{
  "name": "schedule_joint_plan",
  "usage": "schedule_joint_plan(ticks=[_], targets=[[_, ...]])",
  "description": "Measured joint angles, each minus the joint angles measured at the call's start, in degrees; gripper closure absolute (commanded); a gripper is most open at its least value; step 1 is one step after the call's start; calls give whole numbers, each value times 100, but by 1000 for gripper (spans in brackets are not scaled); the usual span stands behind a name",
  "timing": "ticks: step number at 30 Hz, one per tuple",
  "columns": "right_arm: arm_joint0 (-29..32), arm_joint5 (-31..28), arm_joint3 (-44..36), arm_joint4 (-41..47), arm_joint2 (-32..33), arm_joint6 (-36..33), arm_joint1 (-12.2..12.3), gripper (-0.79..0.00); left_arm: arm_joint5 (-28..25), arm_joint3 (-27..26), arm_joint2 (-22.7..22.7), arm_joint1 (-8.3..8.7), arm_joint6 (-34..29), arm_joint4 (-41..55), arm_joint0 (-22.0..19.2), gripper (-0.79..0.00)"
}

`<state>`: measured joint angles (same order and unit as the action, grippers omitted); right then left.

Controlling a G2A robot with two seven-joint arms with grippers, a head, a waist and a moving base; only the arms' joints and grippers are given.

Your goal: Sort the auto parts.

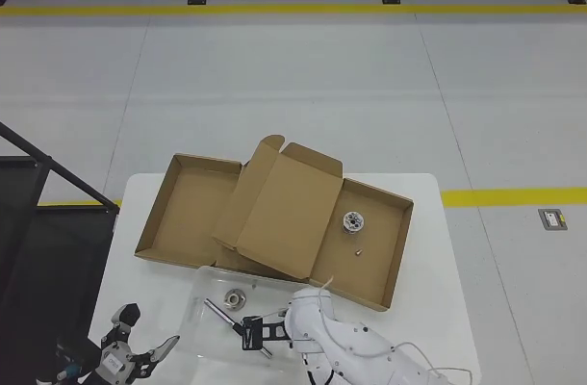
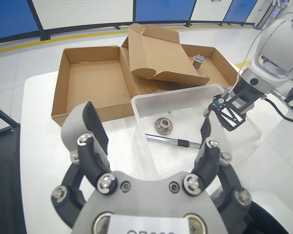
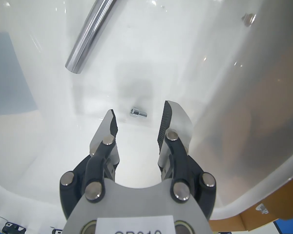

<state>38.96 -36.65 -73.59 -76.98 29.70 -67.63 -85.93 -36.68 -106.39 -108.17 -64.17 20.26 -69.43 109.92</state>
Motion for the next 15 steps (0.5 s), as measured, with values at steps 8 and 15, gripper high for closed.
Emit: schedule_joint_plan(ticks=[8, 15], targets=[[-302, 163, 395, 349, -354, -163, -113, -366, 0, 0, 0, 0, 0, 0, 0, -785], [-496, 241, 587, 577, -570, -241, -164, -234, 0, 0, 0, 0, 0, 0, 0, -785]])
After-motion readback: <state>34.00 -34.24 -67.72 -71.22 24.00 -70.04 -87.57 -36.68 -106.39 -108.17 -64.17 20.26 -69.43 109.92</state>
